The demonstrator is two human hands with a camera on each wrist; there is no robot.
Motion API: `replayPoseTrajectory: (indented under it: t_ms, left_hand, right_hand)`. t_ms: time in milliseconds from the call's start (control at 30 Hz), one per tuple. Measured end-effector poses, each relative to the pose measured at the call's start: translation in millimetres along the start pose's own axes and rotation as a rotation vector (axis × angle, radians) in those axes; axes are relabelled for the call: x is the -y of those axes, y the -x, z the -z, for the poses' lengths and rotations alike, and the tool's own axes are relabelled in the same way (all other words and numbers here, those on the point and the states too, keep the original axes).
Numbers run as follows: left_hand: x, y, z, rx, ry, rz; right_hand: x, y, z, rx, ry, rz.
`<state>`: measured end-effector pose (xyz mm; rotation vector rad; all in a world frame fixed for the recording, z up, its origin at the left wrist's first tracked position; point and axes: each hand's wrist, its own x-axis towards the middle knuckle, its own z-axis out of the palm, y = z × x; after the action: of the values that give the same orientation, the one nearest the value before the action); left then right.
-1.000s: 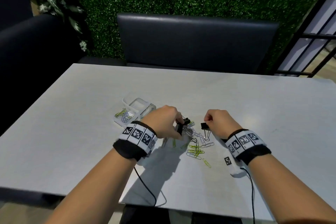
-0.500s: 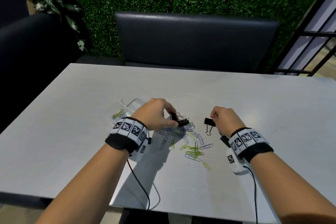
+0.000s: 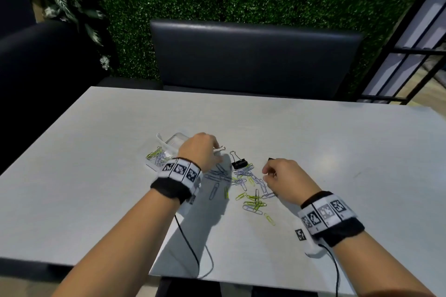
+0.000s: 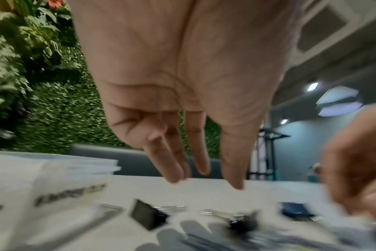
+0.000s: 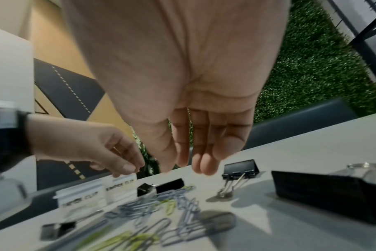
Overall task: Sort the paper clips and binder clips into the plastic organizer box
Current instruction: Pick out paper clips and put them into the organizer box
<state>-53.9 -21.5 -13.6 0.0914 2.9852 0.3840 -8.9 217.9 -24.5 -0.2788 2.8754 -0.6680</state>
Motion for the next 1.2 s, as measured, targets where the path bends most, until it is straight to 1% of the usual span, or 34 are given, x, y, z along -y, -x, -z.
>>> replayPoseTrajectory:
  t_ms: [33, 100, 167, 233, 333, 433, 567, 700, 833, 1033, 1133, 1200]
  left_hand:
    - [-6, 14, -3, 0.022, 0.036, -0.050]
    - [-22, 41, -13, 0.094, 0.044, -0.174]
    - [-37, 59, -27, 0.136, 0.007, -0.281]
    - [-49, 66, -42, 0.163, -0.035, -0.322]
    - [-59, 62, -55, 0.187, -0.074, -0.356]
    - [-61, 56, -55, 0.182, -0.061, -0.352]
    - [-58, 53, -59, 0.152, -0.040, -0.299]
    - [-55, 52, -65, 0.147, -0.024, -0.321]
    - [-54, 53, -65, 0.145, 0.000, -0.322]
    - [-55, 54, -63, 0.163, 0.044, -0.311]
    - [-55, 54, -60, 0.180, 0.089, -0.298]
    - [-53, 55, -59, 0.188, 0.123, -0.285]
  right_hand:
    - [1, 3, -1, 0.033, -0.008, 0.004]
    - [2, 12, -3, 0.142, 0.023, 0.015]
    - [1, 20, -6, 0.208, 0.128, 0.014]
    - [0, 25, -10, 0.216, 0.203, -0.014]
    - [-6, 24, -18, 0.191, 0.231, -0.043]
    - [-9, 21, -23, 0.140, 0.205, -0.050]
    - [-9, 20, -27, 0.098, 0.202, -0.048]
    - [-8, 20, -29, 0.115, 0.217, -0.072]
    - [-8, 20, -28, 0.117, 0.181, -0.115]
    - [0, 23, -22, 0.225, 0.226, -0.095]
    - [-2, 19, -24, 0.227, 0.215, -0.115]
    - [-3, 20, -26, 0.212, 0.232, -0.097]
